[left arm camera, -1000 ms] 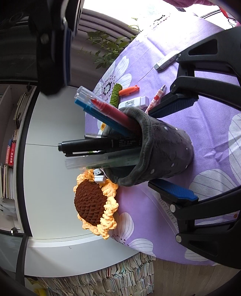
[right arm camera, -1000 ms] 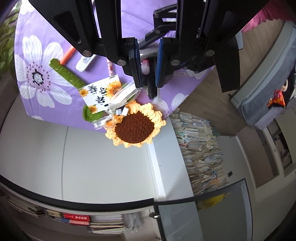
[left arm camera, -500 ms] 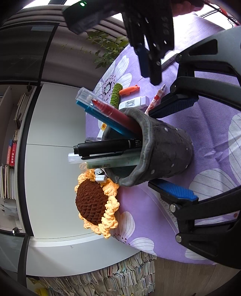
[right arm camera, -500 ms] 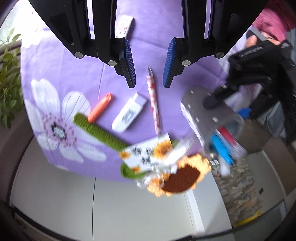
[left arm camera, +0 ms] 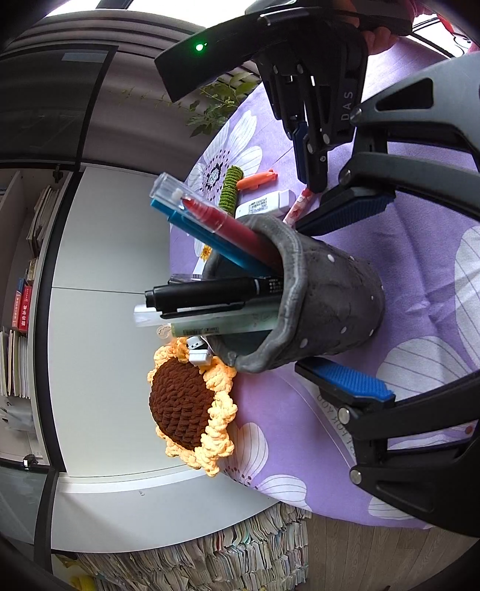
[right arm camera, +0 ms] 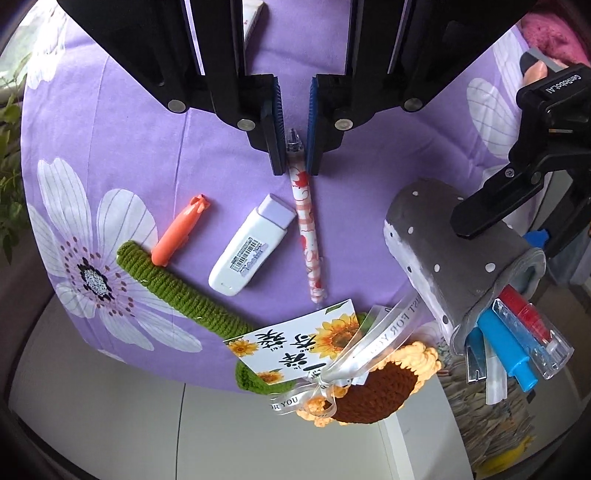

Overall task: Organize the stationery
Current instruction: 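Move the right tool to the pink patterned pen and close on it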

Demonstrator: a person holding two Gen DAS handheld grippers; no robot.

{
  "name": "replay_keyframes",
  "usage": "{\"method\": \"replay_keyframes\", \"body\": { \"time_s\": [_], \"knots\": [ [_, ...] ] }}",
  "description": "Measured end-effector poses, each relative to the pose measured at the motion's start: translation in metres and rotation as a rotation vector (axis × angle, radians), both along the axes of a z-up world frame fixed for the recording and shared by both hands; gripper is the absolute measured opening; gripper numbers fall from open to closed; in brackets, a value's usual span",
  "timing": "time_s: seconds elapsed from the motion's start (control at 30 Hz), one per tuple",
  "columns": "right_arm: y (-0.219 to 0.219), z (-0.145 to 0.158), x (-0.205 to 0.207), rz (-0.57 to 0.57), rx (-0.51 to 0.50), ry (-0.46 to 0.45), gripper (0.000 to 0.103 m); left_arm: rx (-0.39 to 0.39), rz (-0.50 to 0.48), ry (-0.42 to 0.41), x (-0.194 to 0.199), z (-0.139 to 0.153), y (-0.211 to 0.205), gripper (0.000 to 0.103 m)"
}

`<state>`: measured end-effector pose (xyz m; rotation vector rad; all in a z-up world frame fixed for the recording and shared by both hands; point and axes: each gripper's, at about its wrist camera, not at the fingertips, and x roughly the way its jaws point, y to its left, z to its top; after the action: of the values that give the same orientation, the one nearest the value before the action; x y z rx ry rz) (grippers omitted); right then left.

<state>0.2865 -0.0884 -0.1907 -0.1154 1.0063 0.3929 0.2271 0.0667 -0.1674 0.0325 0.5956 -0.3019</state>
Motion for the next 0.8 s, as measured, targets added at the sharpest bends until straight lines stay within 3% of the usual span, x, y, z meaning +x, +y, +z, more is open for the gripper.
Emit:
{"method": "replay_keyframes", "body": {
  "time_s": [0.2, 0.57, 0.73, 0.8],
  "knots": [
    [0.001, 0.01, -0.017, 0.021, -0.007, -0.002, 0.011, 0.0, 0.0, 0.0, 0.0, 0.0, 0.0, 0.068],
    [-0.023, 0.004, -0.082, 0.072, -0.039, 0.129, 0.011, 0.004, -0.001, -0.004, 0.0, -0.001, 0.0, 0.067],
    [-0.038, 0.0, -0.094, 0.068, -0.039, 0.178, 0.011, 0.003, -0.001, -0.004, 0.0, -0.001, 0.0, 0.067],
    [-0.04, 0.004, -0.092, 0.058, -0.039, 0.155, 0.011, 0.004, 0.0, -0.003, 0.0, -0.001, 0.0, 0.067]
  ]
}}
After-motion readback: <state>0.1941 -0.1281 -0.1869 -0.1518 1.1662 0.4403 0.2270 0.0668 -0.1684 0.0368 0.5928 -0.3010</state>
